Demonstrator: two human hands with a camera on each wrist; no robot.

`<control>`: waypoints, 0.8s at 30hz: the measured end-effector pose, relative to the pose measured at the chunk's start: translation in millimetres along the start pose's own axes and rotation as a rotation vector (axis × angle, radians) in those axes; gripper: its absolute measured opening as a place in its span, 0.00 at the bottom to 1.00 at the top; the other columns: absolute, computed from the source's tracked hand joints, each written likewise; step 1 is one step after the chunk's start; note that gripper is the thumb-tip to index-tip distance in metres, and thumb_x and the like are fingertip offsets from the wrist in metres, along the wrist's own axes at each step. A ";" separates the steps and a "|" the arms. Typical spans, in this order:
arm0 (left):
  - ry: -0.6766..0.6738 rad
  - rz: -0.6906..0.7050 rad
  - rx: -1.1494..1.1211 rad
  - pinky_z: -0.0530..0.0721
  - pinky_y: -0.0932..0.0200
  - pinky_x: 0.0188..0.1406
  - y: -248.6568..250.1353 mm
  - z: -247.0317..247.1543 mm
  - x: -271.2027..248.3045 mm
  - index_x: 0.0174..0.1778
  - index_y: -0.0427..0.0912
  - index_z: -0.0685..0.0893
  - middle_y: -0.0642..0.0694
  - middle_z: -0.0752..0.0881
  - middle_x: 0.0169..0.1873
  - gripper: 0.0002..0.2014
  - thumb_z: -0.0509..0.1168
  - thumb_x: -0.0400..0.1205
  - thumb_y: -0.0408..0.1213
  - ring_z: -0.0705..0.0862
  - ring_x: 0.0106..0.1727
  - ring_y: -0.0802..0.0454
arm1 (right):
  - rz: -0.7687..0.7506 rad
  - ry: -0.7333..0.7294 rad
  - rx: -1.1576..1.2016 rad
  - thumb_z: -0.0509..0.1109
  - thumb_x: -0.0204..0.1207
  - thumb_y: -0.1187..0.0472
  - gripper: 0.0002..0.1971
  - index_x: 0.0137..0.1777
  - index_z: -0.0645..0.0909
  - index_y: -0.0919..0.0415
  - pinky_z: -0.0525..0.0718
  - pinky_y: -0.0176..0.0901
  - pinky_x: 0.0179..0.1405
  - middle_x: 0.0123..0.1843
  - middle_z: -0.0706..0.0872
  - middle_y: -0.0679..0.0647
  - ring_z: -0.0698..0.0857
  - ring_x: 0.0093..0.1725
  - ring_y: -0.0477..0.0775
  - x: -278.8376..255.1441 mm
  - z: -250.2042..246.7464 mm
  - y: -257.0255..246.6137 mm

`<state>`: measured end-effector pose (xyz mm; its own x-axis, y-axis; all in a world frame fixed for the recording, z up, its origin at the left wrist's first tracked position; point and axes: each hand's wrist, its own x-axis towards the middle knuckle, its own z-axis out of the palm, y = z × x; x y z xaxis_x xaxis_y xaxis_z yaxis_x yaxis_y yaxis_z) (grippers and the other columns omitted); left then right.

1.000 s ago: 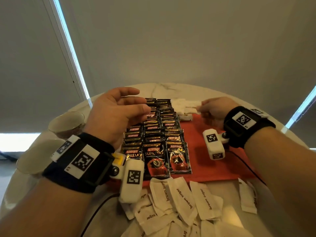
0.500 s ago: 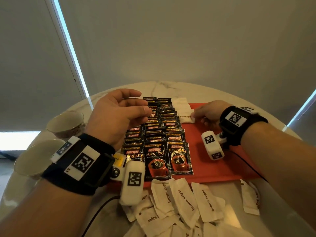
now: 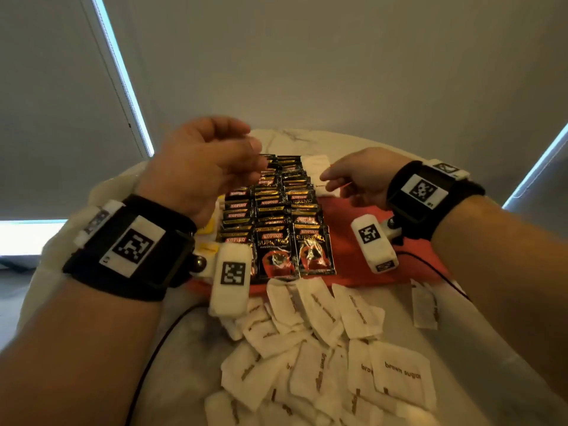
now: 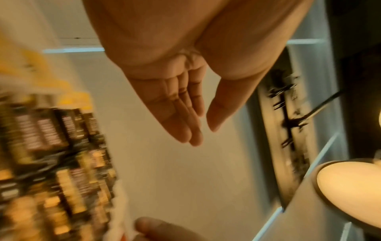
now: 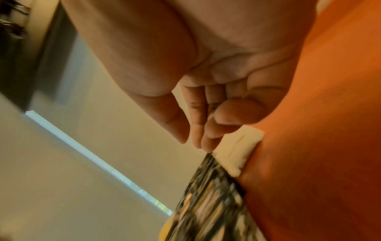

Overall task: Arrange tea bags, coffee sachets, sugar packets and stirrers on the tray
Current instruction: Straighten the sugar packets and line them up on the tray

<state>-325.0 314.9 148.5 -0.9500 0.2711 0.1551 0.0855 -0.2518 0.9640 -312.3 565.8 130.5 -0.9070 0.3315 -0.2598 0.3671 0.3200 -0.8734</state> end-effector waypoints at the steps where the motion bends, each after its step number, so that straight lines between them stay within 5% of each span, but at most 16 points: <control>1: -0.030 0.011 -0.008 0.92 0.58 0.39 9.0 2.0 -6.7 0.54 0.43 0.85 0.46 0.91 0.43 0.08 0.73 0.82 0.28 0.94 0.41 0.49 | -0.042 -0.044 -0.049 0.76 0.80 0.60 0.06 0.54 0.90 0.61 0.80 0.40 0.30 0.42 0.91 0.55 0.83 0.33 0.48 -13.5 1.2 -3.0; 5: -0.155 0.003 0.134 0.93 0.56 0.41 28.8 12.7 -44.7 0.50 0.44 0.86 0.46 0.92 0.41 0.03 0.72 0.84 0.32 0.92 0.41 0.47 | -0.191 -0.206 -0.337 0.77 0.79 0.60 0.06 0.53 0.91 0.49 0.90 0.44 0.40 0.49 0.93 0.51 0.88 0.41 0.47 -70.2 10.2 -8.8; 8: -0.226 -0.081 0.467 0.93 0.55 0.39 24.3 4.1 -81.7 0.49 0.43 0.88 0.46 0.93 0.42 0.04 0.75 0.81 0.36 0.92 0.43 0.46 | -0.288 -0.357 -0.480 0.76 0.78 0.68 0.18 0.57 0.90 0.42 0.92 0.44 0.49 0.53 0.92 0.44 0.90 0.48 0.45 -104.8 17.0 -5.4; 10: -0.277 -0.143 0.746 0.94 0.49 0.44 21.4 -10.7 -108.6 0.50 0.47 0.90 0.47 0.93 0.44 0.10 0.79 0.76 0.46 0.93 0.45 0.46 | -0.349 -0.428 -0.653 0.73 0.77 0.70 0.27 0.63 0.86 0.33 0.90 0.41 0.48 0.56 0.89 0.38 0.88 0.53 0.41 -123.9 22.4 0.1; 13: -0.424 -0.256 1.150 0.93 0.47 0.53 23.0 -27.1 -149.0 0.57 0.62 0.85 0.57 0.89 0.52 0.33 0.77 0.58 0.70 0.89 0.51 0.56 | -0.466 -0.510 -0.968 0.69 0.76 0.70 0.40 0.71 0.73 0.17 0.89 0.49 0.60 0.72 0.82 0.37 0.84 0.67 0.45 -144.1 34.9 8.2; 16: -0.632 -0.296 1.448 0.84 0.61 0.65 19.4 -29.1 -176.4 0.76 0.71 0.69 0.69 0.75 0.72 0.55 0.78 0.52 0.79 0.79 0.64 0.65 | -0.550 -0.622 -1.141 0.66 0.74 0.73 0.48 0.80 0.62 0.21 0.79 0.47 0.73 0.87 0.62 0.33 0.68 0.83 0.44 -156.2 41.2 7.1; 19: -0.689 -0.201 1.545 0.73 0.61 0.78 9.1 -19.4 -186.9 0.88 0.68 0.54 0.67 0.62 0.84 0.68 0.83 0.54 0.75 0.69 0.78 0.62 | -0.629 -0.682 -1.345 0.66 0.73 0.75 0.51 0.86 0.54 0.28 0.78 0.55 0.77 0.89 0.56 0.36 0.66 0.84 0.51 -163.5 45.4 4.2; 21: -0.671 -0.137 1.599 0.75 0.51 0.81 0.5 -10.2 -187.5 0.88 0.67 0.53 0.64 0.62 0.85 0.68 0.83 0.55 0.75 0.68 0.81 0.59 | -0.674 -0.669 -1.459 0.69 0.75 0.73 0.50 0.88 0.52 0.33 0.77 0.57 0.77 0.89 0.58 0.41 0.68 0.82 0.54 -163.9 48.5 5.7; 24: -0.650 -0.125 1.650 0.84 0.46 0.71 -9.5 -1.6 -185.7 0.86 0.70 0.57 0.62 0.68 0.81 0.59 0.80 0.61 0.74 0.74 0.77 0.56 | -0.756 -0.615 -1.490 0.74 0.77 0.64 0.45 0.87 0.57 0.34 0.81 0.53 0.71 0.83 0.63 0.45 0.72 0.75 0.53 -159.9 53.0 11.6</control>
<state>-149.9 265.4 110.2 -0.7481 0.6055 -0.2714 0.6018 0.7915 0.1069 -173.9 469.4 140.0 -0.7612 -0.4907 -0.4240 -0.5847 0.8021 0.1214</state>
